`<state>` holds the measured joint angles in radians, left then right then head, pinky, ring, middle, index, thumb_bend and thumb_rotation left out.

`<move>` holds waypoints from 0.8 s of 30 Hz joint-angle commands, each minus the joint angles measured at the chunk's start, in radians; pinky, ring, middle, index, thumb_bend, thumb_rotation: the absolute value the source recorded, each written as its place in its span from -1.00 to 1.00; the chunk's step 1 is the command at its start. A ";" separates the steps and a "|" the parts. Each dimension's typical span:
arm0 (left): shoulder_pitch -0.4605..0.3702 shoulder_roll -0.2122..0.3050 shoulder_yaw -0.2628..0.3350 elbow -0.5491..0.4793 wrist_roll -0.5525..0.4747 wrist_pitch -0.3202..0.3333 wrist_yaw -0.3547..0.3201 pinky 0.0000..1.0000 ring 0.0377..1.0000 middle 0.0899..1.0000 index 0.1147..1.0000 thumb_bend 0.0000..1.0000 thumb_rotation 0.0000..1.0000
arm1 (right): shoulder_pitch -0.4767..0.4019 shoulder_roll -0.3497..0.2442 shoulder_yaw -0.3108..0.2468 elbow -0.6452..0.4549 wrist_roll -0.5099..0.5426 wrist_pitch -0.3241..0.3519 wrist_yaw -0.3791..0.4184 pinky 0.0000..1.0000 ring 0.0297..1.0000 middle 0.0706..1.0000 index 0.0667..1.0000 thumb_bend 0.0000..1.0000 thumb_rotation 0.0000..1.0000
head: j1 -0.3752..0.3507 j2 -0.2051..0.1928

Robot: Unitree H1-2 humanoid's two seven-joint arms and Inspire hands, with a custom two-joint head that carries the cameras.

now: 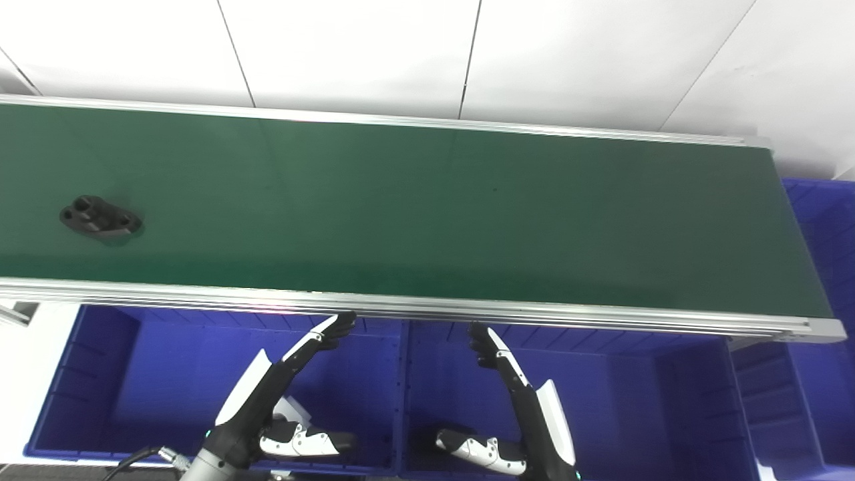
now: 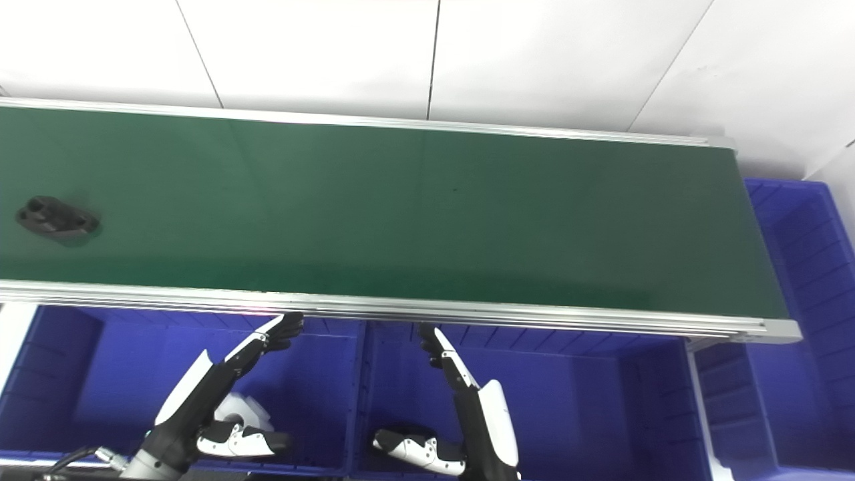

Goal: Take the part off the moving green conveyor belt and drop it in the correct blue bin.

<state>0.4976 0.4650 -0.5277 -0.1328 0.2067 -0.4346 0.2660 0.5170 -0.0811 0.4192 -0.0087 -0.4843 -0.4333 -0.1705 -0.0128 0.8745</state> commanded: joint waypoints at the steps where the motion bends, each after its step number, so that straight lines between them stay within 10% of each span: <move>1: -0.002 -0.008 -0.003 -0.014 0.016 -0.035 0.021 0.70 0.77 0.78 0.80 0.46 0.17 | -0.002 -0.012 0.005 -0.011 0.024 -0.035 -0.013 0.59 0.70 0.76 0.82 0.62 0.29 | 0.062 -0.019; 8: -0.007 -0.031 -0.047 0.030 0.046 -0.035 0.042 0.61 0.72 0.77 0.76 0.58 0.25 | -0.021 -0.081 0.053 0.032 0.057 -0.036 -0.093 0.57 0.69 0.76 0.83 0.59 0.28 | 0.258 -0.149; 24: -0.065 -0.017 -0.157 0.110 0.042 -0.035 0.161 0.38 0.57 0.63 0.59 0.56 -0.10 | -0.059 -0.132 0.119 0.105 0.062 -0.036 -0.180 0.60 0.72 0.76 0.86 0.66 0.38 | 0.320 -0.293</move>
<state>0.4379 0.4331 -0.6744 -0.0122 0.2445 -0.4348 0.3957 0.4630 -0.2101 0.5336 0.1110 -0.4209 -0.4335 -0.3329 0.3068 0.5814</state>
